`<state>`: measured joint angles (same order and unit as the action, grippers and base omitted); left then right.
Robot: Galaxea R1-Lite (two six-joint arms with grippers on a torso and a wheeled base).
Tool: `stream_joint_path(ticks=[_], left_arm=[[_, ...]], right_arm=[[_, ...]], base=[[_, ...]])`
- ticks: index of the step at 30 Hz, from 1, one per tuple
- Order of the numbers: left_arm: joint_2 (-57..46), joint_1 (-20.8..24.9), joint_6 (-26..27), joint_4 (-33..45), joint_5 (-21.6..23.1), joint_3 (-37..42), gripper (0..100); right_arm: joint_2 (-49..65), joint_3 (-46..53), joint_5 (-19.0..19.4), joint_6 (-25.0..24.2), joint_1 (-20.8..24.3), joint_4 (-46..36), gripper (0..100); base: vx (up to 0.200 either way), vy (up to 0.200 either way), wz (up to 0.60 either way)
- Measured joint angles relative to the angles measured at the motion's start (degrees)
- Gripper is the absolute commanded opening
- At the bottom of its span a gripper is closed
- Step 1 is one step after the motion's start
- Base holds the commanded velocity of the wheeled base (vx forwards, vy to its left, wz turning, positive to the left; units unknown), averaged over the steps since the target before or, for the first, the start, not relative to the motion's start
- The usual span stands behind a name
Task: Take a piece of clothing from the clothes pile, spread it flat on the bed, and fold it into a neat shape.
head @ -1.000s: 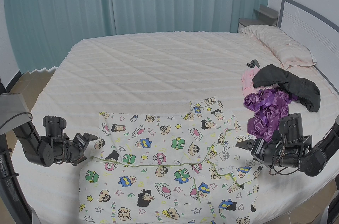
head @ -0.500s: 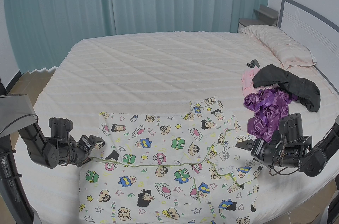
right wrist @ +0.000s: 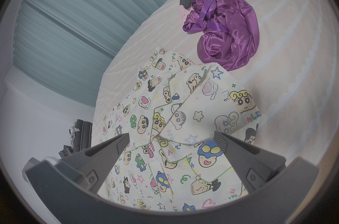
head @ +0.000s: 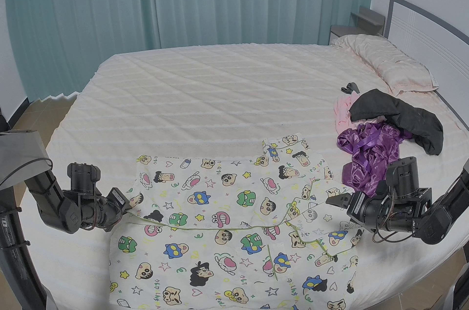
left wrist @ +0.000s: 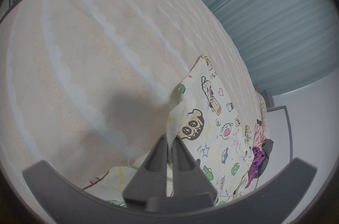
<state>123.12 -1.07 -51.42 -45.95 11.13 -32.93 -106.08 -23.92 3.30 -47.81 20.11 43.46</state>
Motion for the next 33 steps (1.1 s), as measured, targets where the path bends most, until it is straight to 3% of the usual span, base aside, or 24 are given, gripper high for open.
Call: stream_joint_path(ticks=[33], left_arm=[[-2.9, 1.6, 1.5, 0.0, -5.2, 4.8, 0]], right_arm=[[0.1, 0.0, 0.0, 0.0, 0.0, 0.0, 100]], base=[[0.000, 0.000, 0.00]])
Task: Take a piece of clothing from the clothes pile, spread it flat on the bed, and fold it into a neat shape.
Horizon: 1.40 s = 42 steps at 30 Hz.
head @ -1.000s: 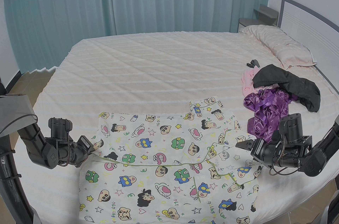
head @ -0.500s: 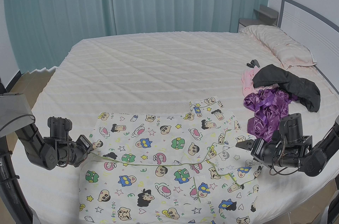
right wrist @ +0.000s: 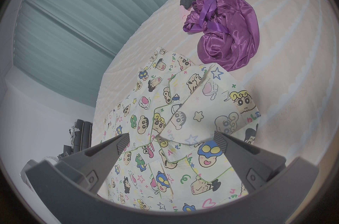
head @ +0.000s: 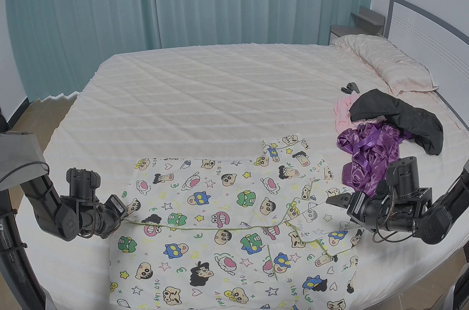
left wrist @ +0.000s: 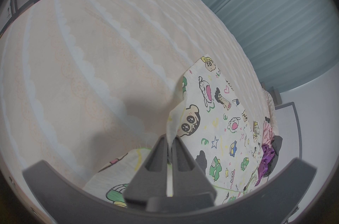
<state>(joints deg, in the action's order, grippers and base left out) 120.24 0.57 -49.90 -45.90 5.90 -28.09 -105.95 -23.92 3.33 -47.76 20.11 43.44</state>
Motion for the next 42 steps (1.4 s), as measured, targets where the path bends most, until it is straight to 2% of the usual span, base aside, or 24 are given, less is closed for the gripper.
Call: stream_joint_path(ticks=[3, 4, 18, 25, 33, 42], left_arm=[[-0.1, 0.1, 0.0, -0.1, 0.0, 0.7, 0], [-0.1, 0.1, 0.0, -0.1, 0.0, 0.8, 100], [-2.6, 0.0, -1.6, -0.5, 0.7, 5.0, 100], [-6.8, -0.5, -3.2, -0.6, 3.8, 9.3, 100], [-12.5, -1.1, -3.4, -0.6, 5.5, 13.5, 100], [-14.3, -1.2, -3.7, -0.6, 7.9, 14.8, 100]], right_arm=[[0.0, 0.0, 0.0, 0.0, 0.0, 0.0, 100], [0.0, 0.0, 0.0, 0.0, 0.0, 0.0, 100], [0.2, 0.0, 0.0, -0.1, -0.3, 0.0, 100], [0.2, -0.1, -0.4, 0.0, -1.2, 0.1, 100], [0.0, -1.2, -0.6, 0.1, -4.1, 0.2, 100], [-1.4, -6.7, -0.6, 0.8, -7.2, -0.7, 100]], base=[[0.000, 0.000, 0.00], [0.000, 0.000, 0.00], [0.000, 0.000, 0.00], [0.000, 0.000, 0.00], [0.000, 0.000, 0.00], [0.000, 0.000, 0.00]])
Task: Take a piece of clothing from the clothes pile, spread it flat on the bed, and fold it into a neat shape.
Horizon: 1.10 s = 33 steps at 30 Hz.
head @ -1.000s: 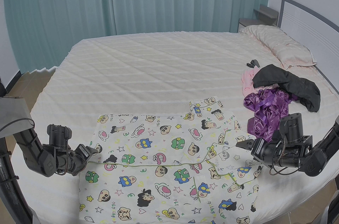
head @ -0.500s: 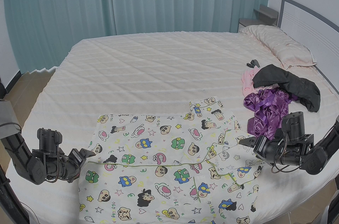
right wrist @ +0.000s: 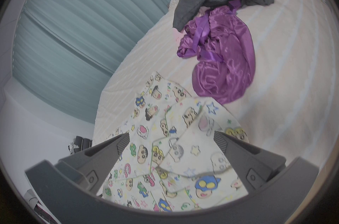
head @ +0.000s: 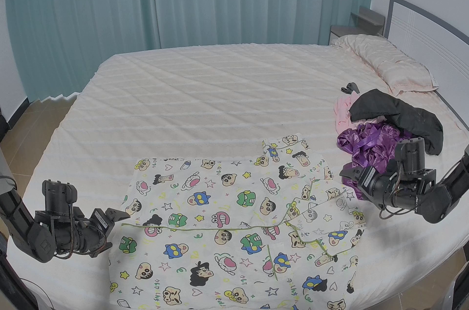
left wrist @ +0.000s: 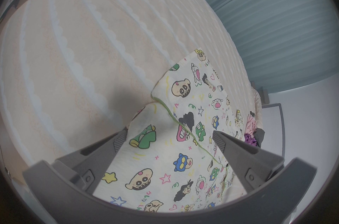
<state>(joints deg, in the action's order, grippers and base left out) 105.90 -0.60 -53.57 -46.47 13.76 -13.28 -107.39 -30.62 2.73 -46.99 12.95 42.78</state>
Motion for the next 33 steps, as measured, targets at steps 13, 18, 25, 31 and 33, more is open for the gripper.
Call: stream_joint_path(ticks=[13, 18, 25, 31, 33], left_arm=[[-0.5, 0.2, -0.2, -0.1, 3.1, 1.5, 100], [-0.6, 0.4, -0.2, -0.1, 3.8, 1.9, 100], [-0.6, 0.5, -0.2, -0.1, 4.5, 2.2, 100], [-0.7, 0.5, -0.2, -0.1, 4.8, 2.3, 100], [-0.7, 0.5, -0.2, -0.1, 4.8, 2.3, 100]], right_arm=[[-15.8, -22.5, 0.2, 15.6, -3.2, -6.1, 100], [-22.3, -29.0, 2.5, 19.2, -3.4, -6.5, 100], [-27.3, -33.3, 4.9, 23.1, -3.4, -6.1, 100], [-29.2, -35.6, 5.5, 25.3, -3.4, -5.9, 100], [-29.7, -36.6, 5.4, 25.5, -3.4, -5.9, 100]], base=[[0.000, 0.000, 0.00], [0.000, 0.000, 0.00], [0.000, 0.000, 0.00], [0.000, 0.000, 0.00], [0.000, 0.000, 0.00]])
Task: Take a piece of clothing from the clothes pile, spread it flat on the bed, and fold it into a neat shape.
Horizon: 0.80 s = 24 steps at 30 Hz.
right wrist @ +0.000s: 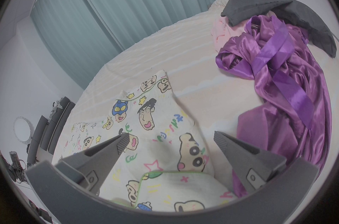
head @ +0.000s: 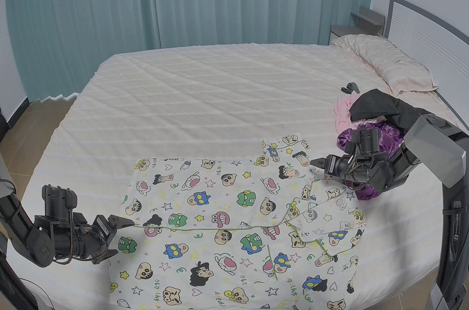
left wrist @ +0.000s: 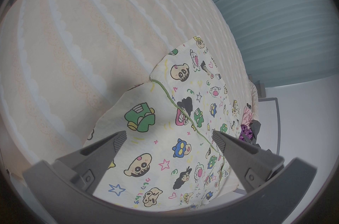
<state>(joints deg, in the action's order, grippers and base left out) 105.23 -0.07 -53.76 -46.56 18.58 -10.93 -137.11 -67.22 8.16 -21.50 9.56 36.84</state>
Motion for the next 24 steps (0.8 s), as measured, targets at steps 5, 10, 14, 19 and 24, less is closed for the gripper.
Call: stream_joint_path(ticks=[5, 10, 14, 19, 24], left_arm=[[0.0, 0.0, 0.0, 0.0, 0.0, 0.0, 100], [-0.1, 0.0, -0.1, 0.0, 0.0, 0.0, 100], [-0.2, 0.0, -0.1, 0.0, 0.0, 0.0, 100], [-0.2, 0.0, -0.1, 0.0, 0.0, 0.0, 100], [-0.2, 0.0, -0.1, 0.0, 0.0, 0.0, 100]], right_arm=[[-1.9, -2.2, -0.1, 0.4, -0.1, -0.2, 100], [-4.2, -3.4, -0.1, 0.5, -0.1, -0.2, 0], [-4.8, -3.6, -0.1, 0.5, -0.4, -0.1, 0], [-4.5, -2.6, 0.1, 0.3, -1.5, 0.0, 0], [-3.7, -0.6, 0.3, 0.2, -2.5, 0.1, 0]], base=[[0.000, 0.000, 0.00], [0.000, 0.000, 0.00], [0.000, 0.000, 0.00], [0.000, 0.000, 0.00], [0.000, 0.000, 0.00]])
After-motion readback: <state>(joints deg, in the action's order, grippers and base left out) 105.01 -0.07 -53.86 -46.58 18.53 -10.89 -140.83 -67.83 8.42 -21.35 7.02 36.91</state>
